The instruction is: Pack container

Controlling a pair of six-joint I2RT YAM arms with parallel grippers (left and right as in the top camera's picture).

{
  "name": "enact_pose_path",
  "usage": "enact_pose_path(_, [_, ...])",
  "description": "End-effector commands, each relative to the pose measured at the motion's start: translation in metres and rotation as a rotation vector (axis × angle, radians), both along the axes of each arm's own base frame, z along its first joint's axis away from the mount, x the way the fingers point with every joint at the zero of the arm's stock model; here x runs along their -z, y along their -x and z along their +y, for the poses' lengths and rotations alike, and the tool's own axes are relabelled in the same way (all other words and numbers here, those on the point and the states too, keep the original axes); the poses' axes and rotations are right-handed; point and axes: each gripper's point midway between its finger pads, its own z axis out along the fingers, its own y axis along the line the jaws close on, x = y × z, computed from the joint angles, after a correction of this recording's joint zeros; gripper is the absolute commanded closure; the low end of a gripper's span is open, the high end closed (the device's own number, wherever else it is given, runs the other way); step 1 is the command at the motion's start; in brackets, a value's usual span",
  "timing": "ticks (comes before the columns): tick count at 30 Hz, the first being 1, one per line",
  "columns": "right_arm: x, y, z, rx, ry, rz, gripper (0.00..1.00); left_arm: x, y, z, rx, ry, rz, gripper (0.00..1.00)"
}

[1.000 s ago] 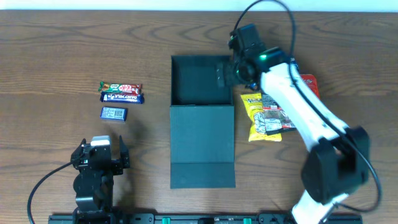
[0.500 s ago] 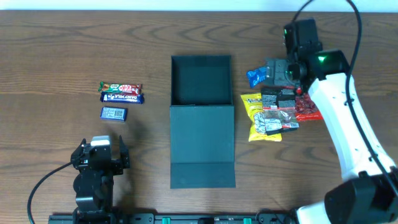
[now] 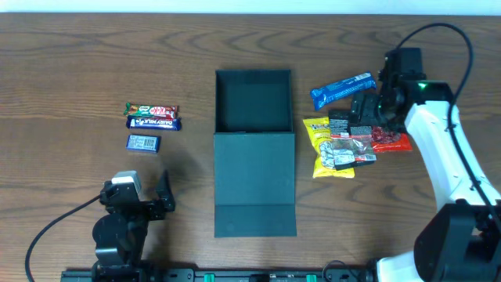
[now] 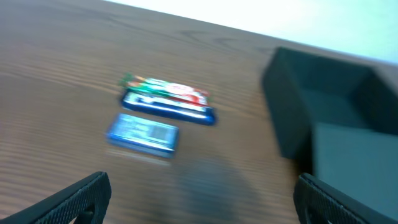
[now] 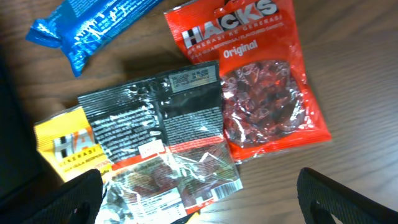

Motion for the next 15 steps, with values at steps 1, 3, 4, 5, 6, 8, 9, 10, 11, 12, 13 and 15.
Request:
enact_pose_path(1, [-0.001,0.000,0.011,-0.002,-0.105,-0.002,0.01,0.008,0.003,-0.022,0.075,0.187,0.039,0.05])
enact_pose_path(3, [0.000,0.001,0.012,-0.003,-0.106,0.001,0.01,0.006,0.004,-0.027,0.091,0.231,0.038,0.05])
enact_pose_path(4, [0.000,0.002,0.012,-0.003,-0.107,0.006,0.01,0.003,0.003,-0.030,0.107,0.241,0.030,0.05])
enact_pose_path(5, [0.000,0.003,0.012,-0.003,-0.107,0.010,0.01,-0.003,0.003,-0.035,0.137,0.246,0.007,0.05])
enact_pose_path(6, [0.000,0.004,0.012,-0.004,-0.106,0.012,0.01,-0.010,0.002,-0.038,0.162,0.241,-0.022,0.05])
enact_pose_path(8, [0.000,0.002,0.013,-0.009,-0.105,0.004,0.01,-0.021,-0.001,-0.041,0.195,0.205,-0.070,0.05])
enact_pose_path(9, [-0.001,-0.001,0.013,-0.008,-0.105,-0.006,0.01,-0.023,-0.003,-0.040,0.196,0.192,-0.081,0.05])
enact_pose_path(10, [-0.002,-0.004,0.013,-0.010,-0.104,-0.022,0.01,-0.026,-0.005,-0.039,0.194,0.168,-0.085,0.04])
enact_pose_path(11, [-0.003,-0.008,0.013,-0.015,-0.103,-0.035,0.01,-0.029,-0.007,-0.035,0.177,0.152,-0.077,0.05])
enact_pose_path(12, [-0.004,-0.010,0.013,-0.031,-0.097,-0.046,0.03,-0.032,-0.010,-0.032,0.166,0.125,-0.067,0.04])
enact_pose_path(13, [-0.005,-0.013,0.013,-0.054,-0.088,-0.059,0.05,-0.037,-0.014,-0.029,0.162,0.080,-0.047,0.05])
enact_pose_path(15, [-0.007,-0.020,0.013,-0.085,-0.075,-0.088,0.06,-0.046,-0.022,-0.024,0.156,0.013,-0.017,0.05])
